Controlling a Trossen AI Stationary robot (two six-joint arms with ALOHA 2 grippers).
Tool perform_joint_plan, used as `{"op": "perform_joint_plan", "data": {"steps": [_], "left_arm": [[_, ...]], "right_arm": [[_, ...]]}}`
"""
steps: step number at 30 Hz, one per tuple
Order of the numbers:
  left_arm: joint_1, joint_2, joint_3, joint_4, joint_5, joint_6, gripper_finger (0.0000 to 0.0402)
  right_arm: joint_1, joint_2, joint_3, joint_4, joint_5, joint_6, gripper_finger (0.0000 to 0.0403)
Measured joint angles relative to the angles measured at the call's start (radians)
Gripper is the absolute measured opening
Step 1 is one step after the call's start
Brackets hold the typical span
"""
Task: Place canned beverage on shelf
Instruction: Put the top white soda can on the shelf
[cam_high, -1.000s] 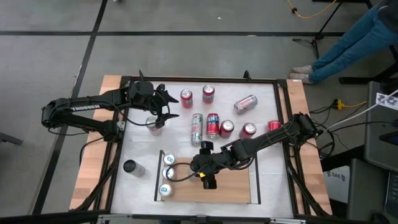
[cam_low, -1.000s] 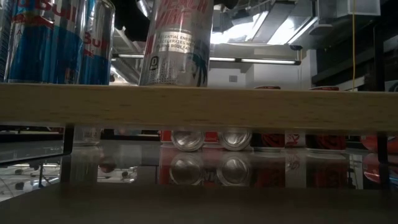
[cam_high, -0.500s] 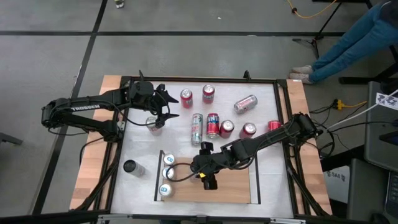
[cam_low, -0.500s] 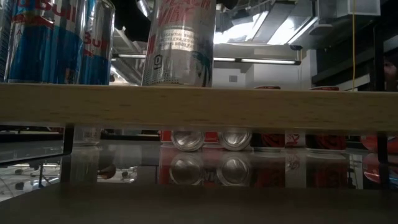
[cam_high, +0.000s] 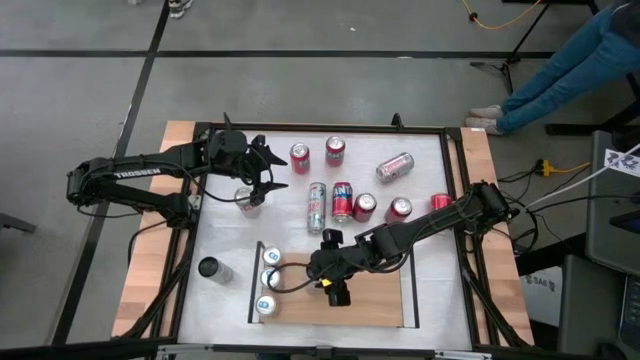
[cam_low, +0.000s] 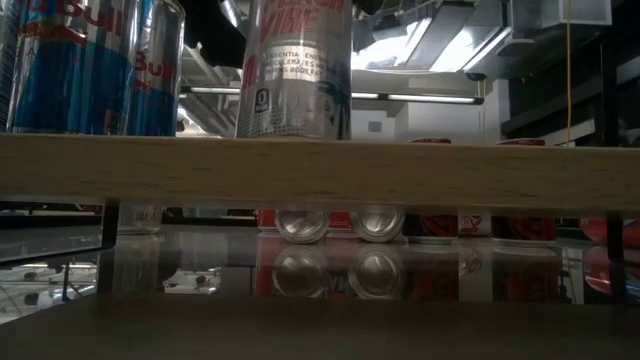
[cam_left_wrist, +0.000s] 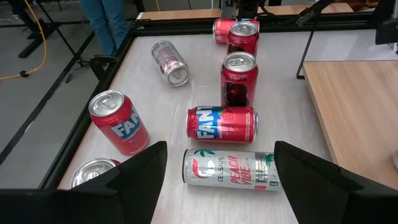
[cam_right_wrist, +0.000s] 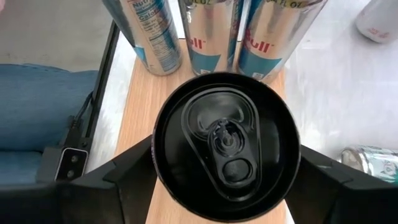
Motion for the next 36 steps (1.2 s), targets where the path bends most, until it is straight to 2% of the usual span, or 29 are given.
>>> {"op": "perform_joint_plan", "data": {"steps": [26,36], "left_arm": [[0.000,0.000,0.000,0.000,0.000,0.000,0.0288],[0.000,0.000,0.000,0.000,0.000,0.000,0.0288]], "right_arm": [[0.000,-0.001,0.000,-0.002,-0.037,0.000,0.0283],[0.000,-0.005,0.000,0.001,-0.037,0.000,0.0372]]}}
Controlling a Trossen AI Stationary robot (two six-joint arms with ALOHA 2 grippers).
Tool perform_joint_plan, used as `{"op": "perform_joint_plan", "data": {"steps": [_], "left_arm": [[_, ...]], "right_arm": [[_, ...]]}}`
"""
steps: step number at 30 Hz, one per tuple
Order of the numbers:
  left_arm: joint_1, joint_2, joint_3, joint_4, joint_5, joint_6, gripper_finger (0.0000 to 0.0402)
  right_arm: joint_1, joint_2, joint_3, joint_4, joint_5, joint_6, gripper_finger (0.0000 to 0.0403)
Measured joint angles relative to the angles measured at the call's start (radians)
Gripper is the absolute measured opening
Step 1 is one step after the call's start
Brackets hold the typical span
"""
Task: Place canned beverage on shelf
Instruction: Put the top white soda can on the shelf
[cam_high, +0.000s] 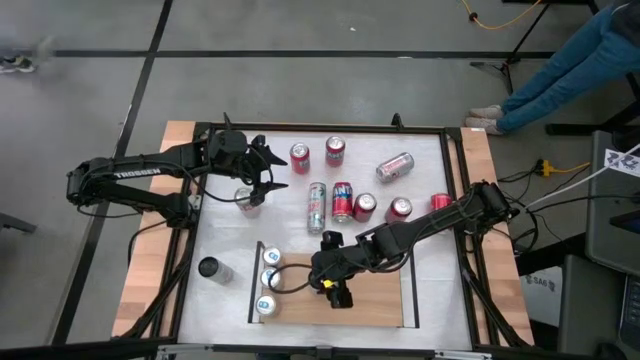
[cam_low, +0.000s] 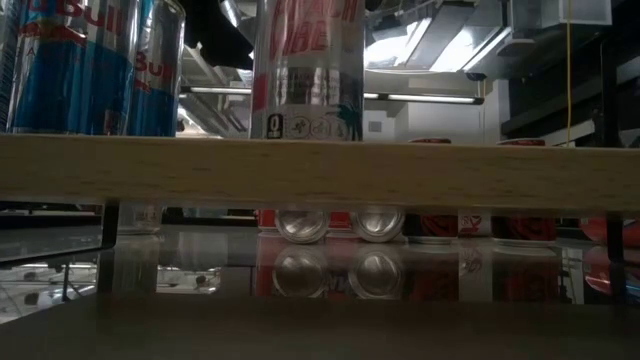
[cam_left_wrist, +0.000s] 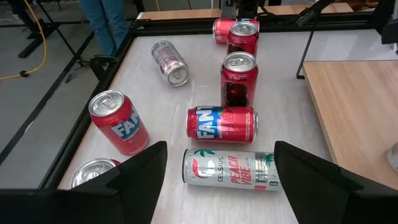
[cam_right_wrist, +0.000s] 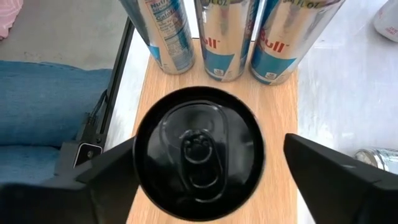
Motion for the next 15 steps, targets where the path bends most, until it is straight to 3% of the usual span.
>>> {"op": "perform_joint_plan", "data": {"steps": [5,15], "left_arm": [[0.000,0.000,0.000,0.000,0.000,0.000,0.0288],[0.000,0.000,0.000,0.000,0.000,-0.001,0.0288]], "right_arm": [[0.000,0.000,0.000,0.000,0.000,0.000,0.0391],[0.000,0.002,0.000,-0.002,0.000,0.000,0.0389]]}}
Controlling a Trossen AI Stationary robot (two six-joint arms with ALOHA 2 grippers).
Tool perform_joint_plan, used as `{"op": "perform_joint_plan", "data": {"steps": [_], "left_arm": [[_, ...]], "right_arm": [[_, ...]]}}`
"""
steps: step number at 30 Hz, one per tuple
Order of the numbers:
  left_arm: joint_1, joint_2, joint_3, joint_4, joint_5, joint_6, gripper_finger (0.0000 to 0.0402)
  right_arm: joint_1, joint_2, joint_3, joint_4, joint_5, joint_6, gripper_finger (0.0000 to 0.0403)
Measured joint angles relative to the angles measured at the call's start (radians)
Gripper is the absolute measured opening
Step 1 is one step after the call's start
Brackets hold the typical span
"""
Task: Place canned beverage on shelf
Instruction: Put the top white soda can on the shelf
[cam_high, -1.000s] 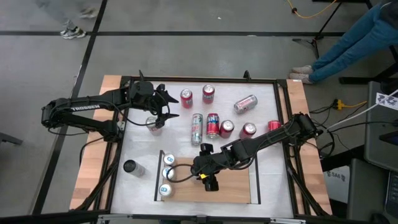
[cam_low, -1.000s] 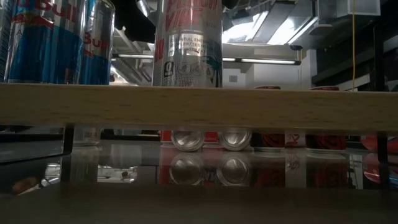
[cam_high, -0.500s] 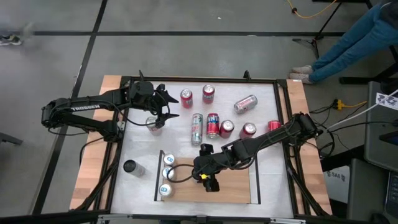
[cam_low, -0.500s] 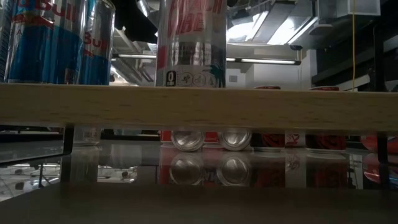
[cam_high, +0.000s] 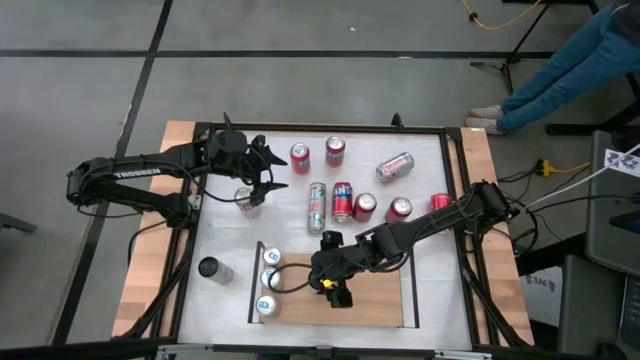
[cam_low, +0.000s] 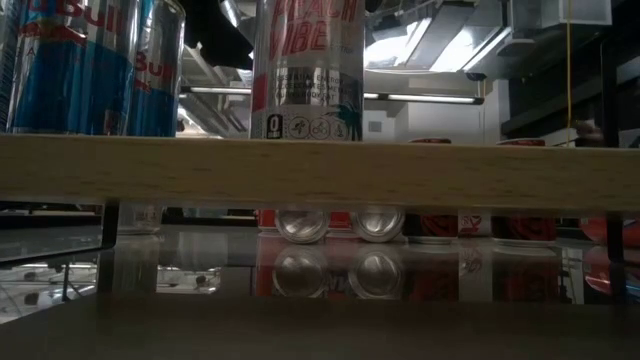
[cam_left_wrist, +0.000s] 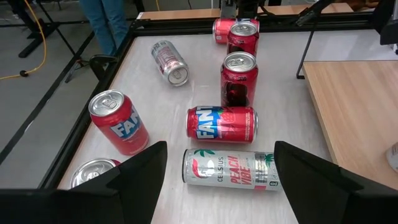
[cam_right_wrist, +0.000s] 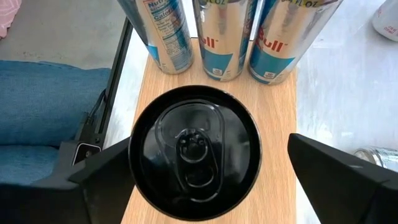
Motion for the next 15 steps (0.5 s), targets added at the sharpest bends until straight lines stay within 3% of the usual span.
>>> {"op": "perform_joint_plan", "data": {"steps": [15], "left_arm": [[0.000,0.000,0.000,-0.001,0.000,-0.001,0.0288]], "right_arm": [[0.000,-0.007,0.000,-0.004,-0.009,0.000,0.0388]]}}
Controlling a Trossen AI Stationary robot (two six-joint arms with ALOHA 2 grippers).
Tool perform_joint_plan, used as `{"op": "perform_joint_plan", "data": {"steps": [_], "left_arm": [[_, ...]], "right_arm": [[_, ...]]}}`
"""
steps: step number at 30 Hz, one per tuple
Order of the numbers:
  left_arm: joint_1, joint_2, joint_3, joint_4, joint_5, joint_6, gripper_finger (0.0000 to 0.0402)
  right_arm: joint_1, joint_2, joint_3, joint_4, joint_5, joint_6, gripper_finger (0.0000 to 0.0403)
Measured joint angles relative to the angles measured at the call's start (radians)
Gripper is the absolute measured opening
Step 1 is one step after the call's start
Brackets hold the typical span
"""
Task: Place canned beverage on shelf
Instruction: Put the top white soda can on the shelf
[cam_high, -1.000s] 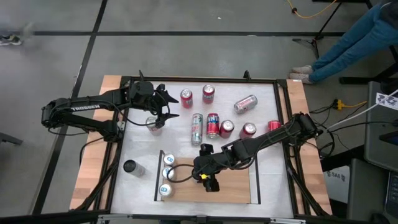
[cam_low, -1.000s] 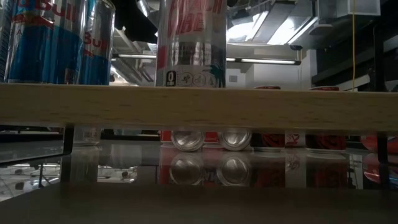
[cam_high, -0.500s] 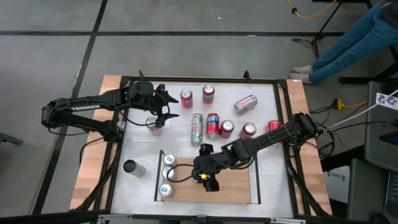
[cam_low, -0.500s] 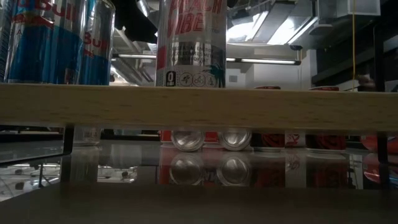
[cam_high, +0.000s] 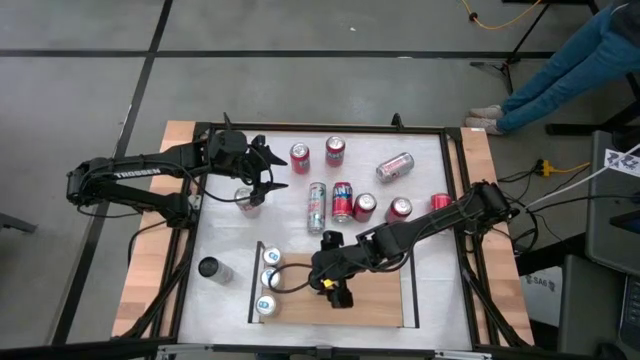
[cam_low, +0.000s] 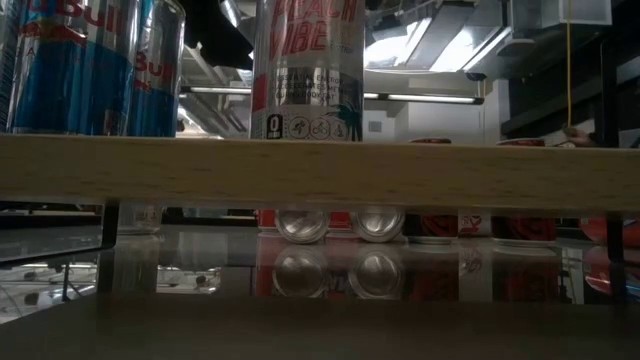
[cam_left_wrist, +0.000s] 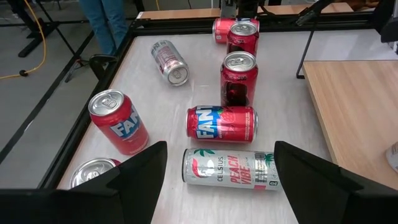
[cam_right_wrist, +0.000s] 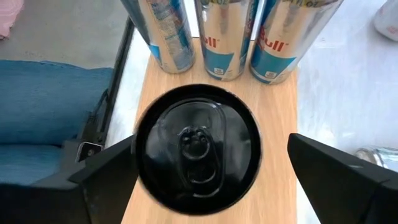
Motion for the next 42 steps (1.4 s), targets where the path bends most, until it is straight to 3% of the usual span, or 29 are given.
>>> {"op": "perform_joint_plan", "data": {"steps": [22,31,42], "left_arm": [[-0.003,-0.029,0.000,-0.050,0.000,0.001,0.0288],[-0.043,-0.165,0.000,-0.212,-0.010,-0.081,0.0288],[-0.148,-0.316,0.000,-0.481,-0.134,-0.270,0.0288]], "right_arm": [[0.000,-0.005,0.000,-0.007,-0.029,0.000,0.0388],[0.000,-0.006,0.000,-0.001,-0.029,0.000,0.0388],[0.000,-0.006,0.000,0.000,-0.025,0.000,0.0388]]}}
